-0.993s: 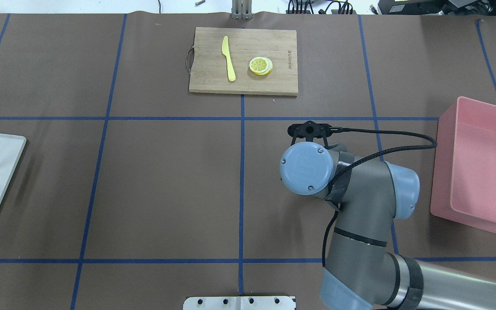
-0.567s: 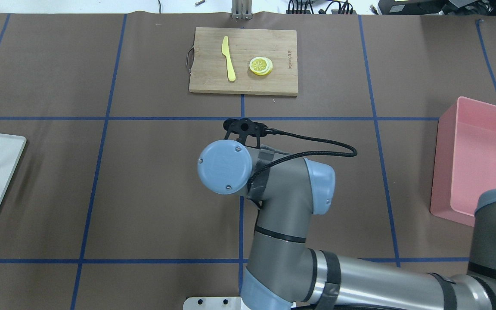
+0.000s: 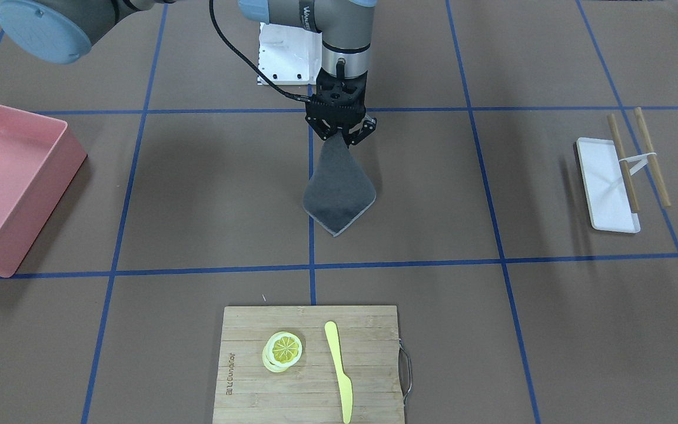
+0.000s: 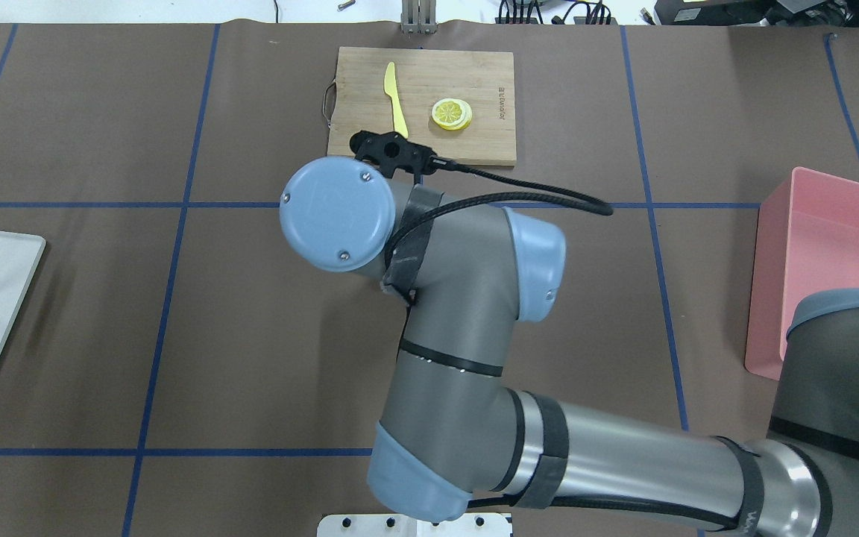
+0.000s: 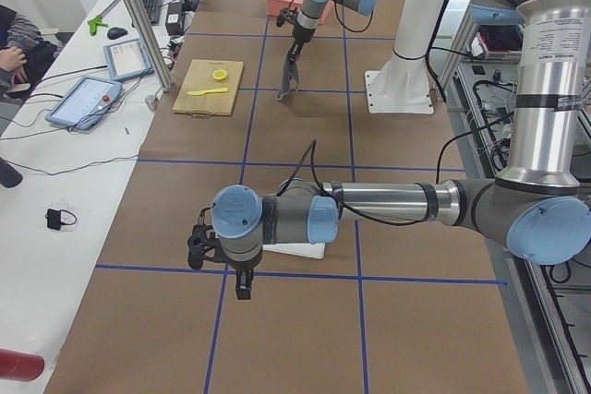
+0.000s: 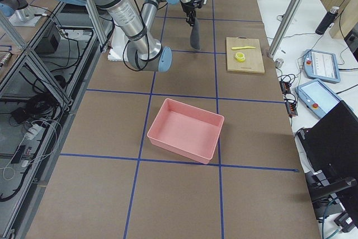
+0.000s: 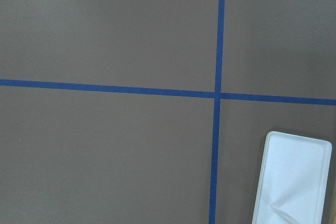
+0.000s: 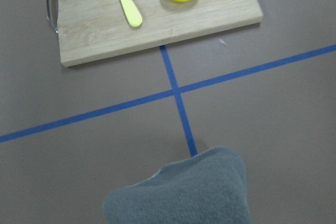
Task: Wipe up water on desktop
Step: 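Wipe the cloth back toward the cutting board with the right gripper, then lift the cloth with the right gripper and carry it over the pink bin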
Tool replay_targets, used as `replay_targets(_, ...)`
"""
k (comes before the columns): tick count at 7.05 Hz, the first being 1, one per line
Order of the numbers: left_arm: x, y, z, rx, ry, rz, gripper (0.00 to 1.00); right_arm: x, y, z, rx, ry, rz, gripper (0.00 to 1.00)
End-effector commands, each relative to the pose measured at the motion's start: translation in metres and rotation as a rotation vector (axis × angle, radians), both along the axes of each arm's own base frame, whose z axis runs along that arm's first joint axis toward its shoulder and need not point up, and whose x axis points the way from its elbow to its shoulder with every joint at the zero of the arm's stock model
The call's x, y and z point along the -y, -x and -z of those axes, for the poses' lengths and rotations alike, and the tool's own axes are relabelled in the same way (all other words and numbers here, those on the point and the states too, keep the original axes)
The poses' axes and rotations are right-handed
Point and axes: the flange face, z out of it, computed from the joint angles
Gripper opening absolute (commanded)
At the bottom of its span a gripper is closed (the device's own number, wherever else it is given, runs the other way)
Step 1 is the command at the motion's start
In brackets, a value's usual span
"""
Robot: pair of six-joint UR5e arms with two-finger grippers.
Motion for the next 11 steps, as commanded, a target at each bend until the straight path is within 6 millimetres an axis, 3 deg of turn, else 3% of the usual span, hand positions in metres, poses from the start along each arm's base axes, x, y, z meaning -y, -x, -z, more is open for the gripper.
replay_targets(1,-0.001,0.0,-0.001,0.0,0.0,-0.003,0.98,0.012,-0.133,-0.014,-0.007,-0.028,0.013,0.0)
replay_targets(4,-0.001,-0.001,-0.002,0.0,-0.002,-0.007,0.98,0.064,-0.302,-0.088,-0.044,-0.087,0.137,0.0)
replay_targets(5,-0.002,0.0,-0.002,0.0,-0.002,-0.006,0.98,0.076,-0.347,-0.119,-0.083,-0.106,0.185,0.0)
replay_targets(7,-0.001,-0.001,-0.002,0.0,-0.002,-0.007,0.98,0.082,-0.436,-0.193,-0.154,-0.146,0.332,0.0)
replay_targets(9,-0.002,-0.001,-0.003,0.0,0.0,-0.007,0.98,0.062,-0.503,-0.278,-0.216,-0.148,0.473,0.0)
replay_targets(10,-0.006,-0.002,-0.005,-0.001,0.004,-0.007,0.98,0.047,-0.524,-0.316,-0.212,-0.148,0.533,0.0)
replay_targets(11,-0.006,-0.002,-0.005,0.0,0.003,-0.007,0.98,0.031,-0.533,-0.357,-0.212,-0.161,0.548,0.0)
